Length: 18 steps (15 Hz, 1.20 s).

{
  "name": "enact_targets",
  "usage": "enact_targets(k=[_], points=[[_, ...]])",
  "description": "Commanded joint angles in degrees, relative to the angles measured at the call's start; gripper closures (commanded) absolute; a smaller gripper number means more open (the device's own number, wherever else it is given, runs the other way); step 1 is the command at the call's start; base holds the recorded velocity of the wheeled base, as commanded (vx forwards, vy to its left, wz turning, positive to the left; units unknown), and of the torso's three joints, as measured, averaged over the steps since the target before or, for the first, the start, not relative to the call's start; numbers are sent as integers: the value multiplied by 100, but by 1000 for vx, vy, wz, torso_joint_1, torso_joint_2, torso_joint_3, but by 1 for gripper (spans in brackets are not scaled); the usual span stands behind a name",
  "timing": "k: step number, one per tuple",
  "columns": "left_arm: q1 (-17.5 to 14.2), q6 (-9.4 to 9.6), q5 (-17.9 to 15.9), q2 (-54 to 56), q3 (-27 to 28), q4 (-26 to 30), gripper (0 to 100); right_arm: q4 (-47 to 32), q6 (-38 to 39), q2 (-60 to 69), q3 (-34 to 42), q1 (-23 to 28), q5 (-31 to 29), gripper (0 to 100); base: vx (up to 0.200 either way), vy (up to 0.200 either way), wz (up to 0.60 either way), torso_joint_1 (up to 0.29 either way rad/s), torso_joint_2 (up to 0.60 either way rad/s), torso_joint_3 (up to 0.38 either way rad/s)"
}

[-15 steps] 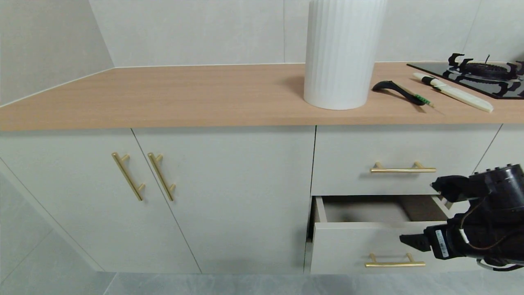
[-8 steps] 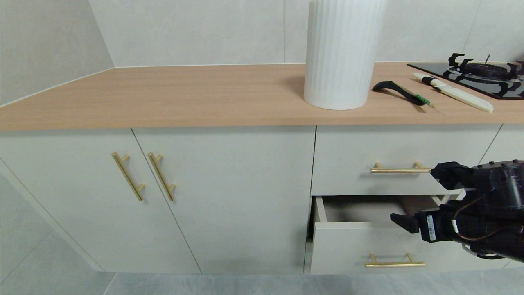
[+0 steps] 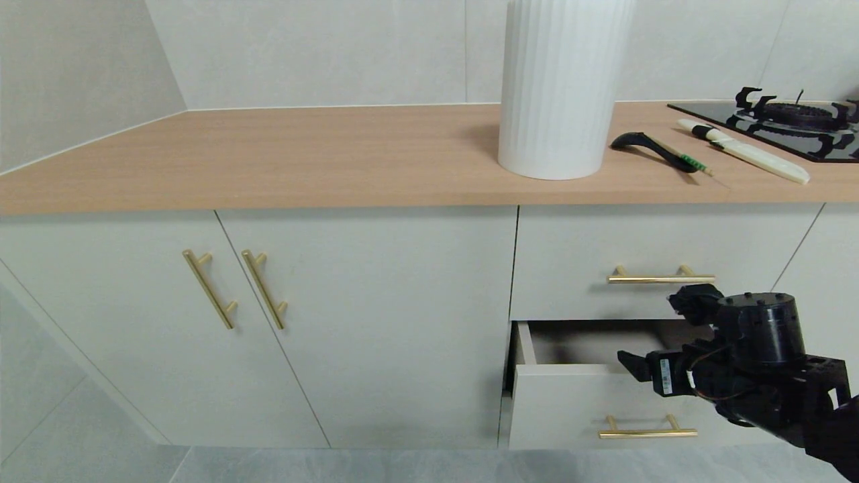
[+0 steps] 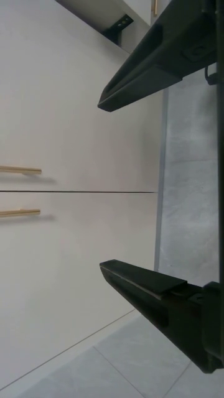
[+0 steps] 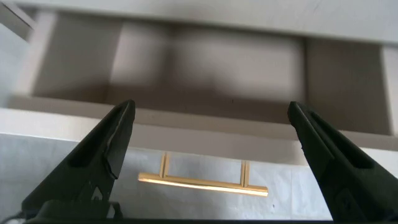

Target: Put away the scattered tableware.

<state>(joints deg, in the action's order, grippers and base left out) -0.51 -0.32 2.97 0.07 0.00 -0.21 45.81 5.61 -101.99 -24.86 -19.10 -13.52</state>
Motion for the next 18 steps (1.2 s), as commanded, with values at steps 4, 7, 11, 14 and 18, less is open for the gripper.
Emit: enact_targets(k=[4,7,11,14,18], points=[[-2,-3,1,-7,0,-6,0,7,2,-155,16,-6,-2,0,0,0,0,0,0,0],[-2,5,10,-7,0,-6,0,-2,-7,-76,86,-6,-10,0,0,0,0,0,0,0],[-2,-3,1,-7,0,-6,0,-46,11,-49,104,-6,-10,0,0,0,0,0,0,0],[-2,5,1,-7,0,3,0,-398,11,118,77,-6,-2,0,0,0,0,0,0,0],[-2,5,1,-7,0,3,0,-1505,2,548,-177,-6,34,0,0,0,0,0,0,0]])
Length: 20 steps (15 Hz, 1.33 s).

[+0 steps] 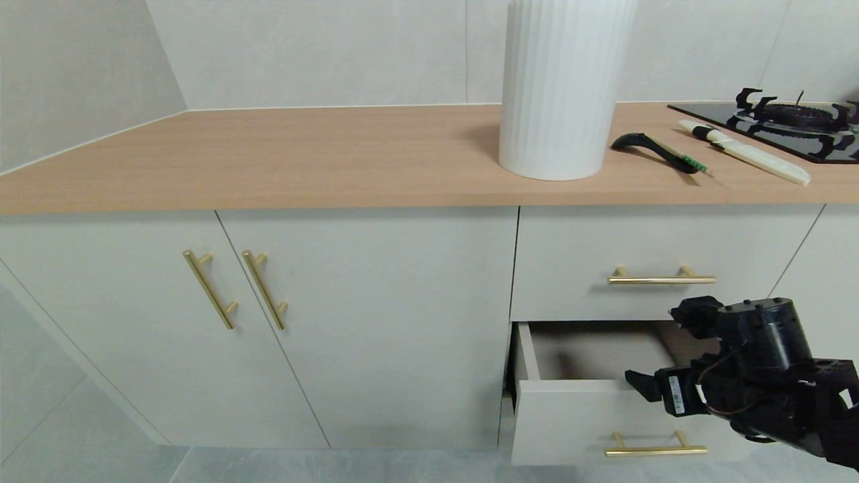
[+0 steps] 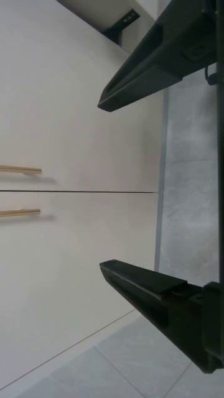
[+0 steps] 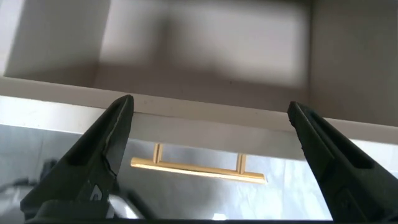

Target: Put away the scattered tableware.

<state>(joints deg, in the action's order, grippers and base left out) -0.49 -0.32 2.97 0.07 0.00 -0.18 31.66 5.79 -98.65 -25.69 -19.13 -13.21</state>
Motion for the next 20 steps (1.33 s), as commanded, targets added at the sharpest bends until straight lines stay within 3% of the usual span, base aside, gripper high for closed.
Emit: enact_targets(k=[1,6,9,11,12,20], points=[[-4,-3,1,-7,0,1,0,-257,-8,267,-130,-3,12,0,0,0,0,0,0,0],[-4,-3,1,-7,0,1,0,-2454,-17,865,-745,-3,56,0,0,0,0,0,0,0],[-4,-3,1,-7,0,-8,0,-3711,-17,1120,-1114,-3,407,0,0,0,0,0,0,0],[-4,5,1,-7,0,-8,0,-4018,-17,1146,-1220,-12,425,0,0,0,0,0,0,0],[-4,-3,1,-7,0,-8,0,-4686,-17,1146,-1378,-126,425,0,0,0,0,0,0,0],[-4,-3,1,-7,0,-8,0,-4695,45,654,-1378,-381,443,0,0,0,0,0,0,0]])
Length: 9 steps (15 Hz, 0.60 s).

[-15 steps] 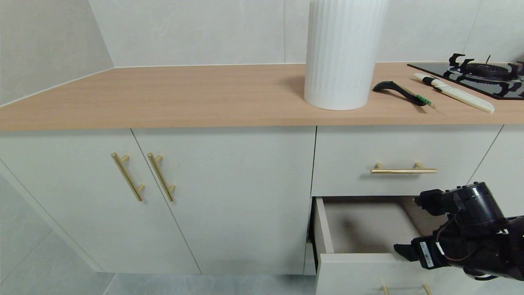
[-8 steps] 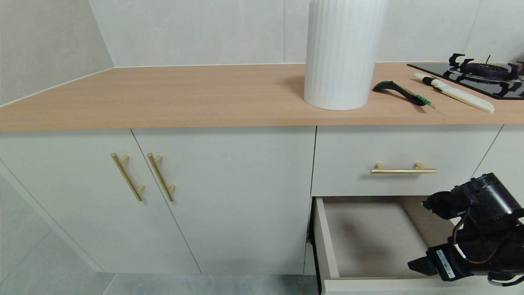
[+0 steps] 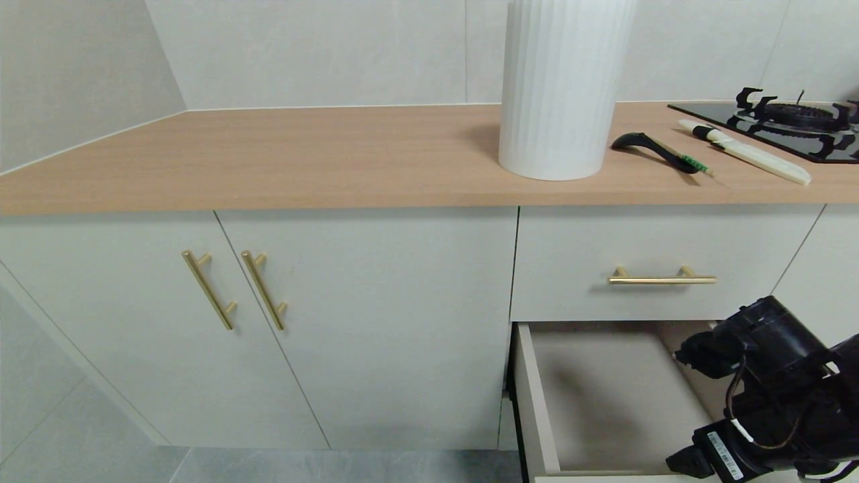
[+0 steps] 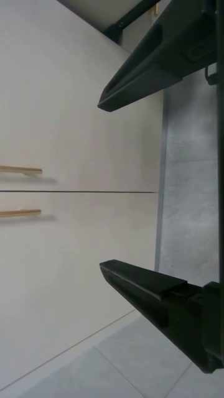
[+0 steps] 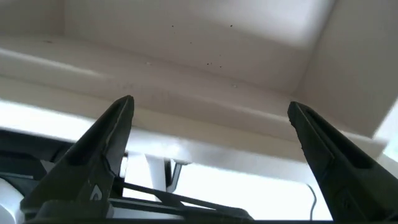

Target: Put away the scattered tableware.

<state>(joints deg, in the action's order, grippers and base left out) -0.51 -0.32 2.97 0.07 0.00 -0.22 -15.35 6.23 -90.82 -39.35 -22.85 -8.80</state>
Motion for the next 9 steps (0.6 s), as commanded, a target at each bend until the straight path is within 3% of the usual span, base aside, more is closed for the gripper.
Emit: enact_targets(k=[1,4,9], points=[[-2,-3,1,-7,0,-4,0,85,45,-129,-2,-9,1,0,0,0,0,0,0,0],[-2,-3,1,-7,0,4,0,5,98,-138,33,-53,142,0,0,0,0,0,0,0],[-2,-3,1,-7,0,-4,0,-821,45,-190,-11,-291,186,0,0,0,0,0,0,0]])
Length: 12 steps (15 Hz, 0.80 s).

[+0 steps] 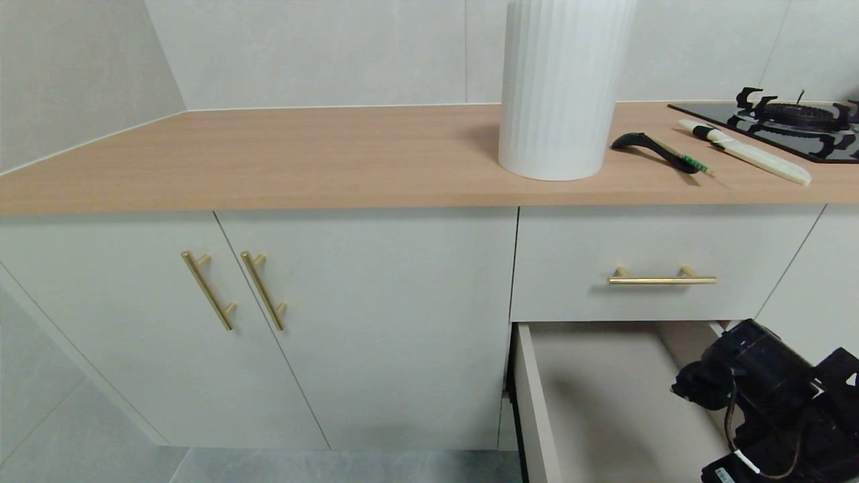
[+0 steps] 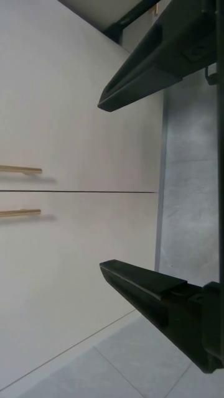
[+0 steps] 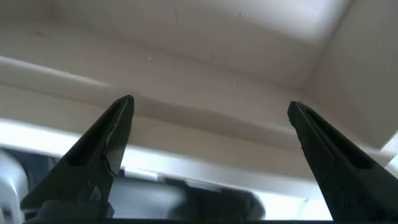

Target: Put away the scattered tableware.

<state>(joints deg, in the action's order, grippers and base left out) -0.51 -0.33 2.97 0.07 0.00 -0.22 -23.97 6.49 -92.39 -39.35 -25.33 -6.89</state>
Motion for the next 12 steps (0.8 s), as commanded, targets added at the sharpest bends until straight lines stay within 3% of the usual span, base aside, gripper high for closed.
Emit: enact_targets(k=[1,4,12], points=[[-2,-2,1,-7,0,-4,0,-99,-104,-77,15,-104,-14,0,0,0,0,0,0,0],[-2,-2,1,-7,0,-4,0,-600,-367,-121,42,-271,-14,0,0,0,0,0,0,0],[-2,-2,1,-7,0,-4,0,-750,-332,-191,6,-385,-67,0,0,0,0,0,0,0]])
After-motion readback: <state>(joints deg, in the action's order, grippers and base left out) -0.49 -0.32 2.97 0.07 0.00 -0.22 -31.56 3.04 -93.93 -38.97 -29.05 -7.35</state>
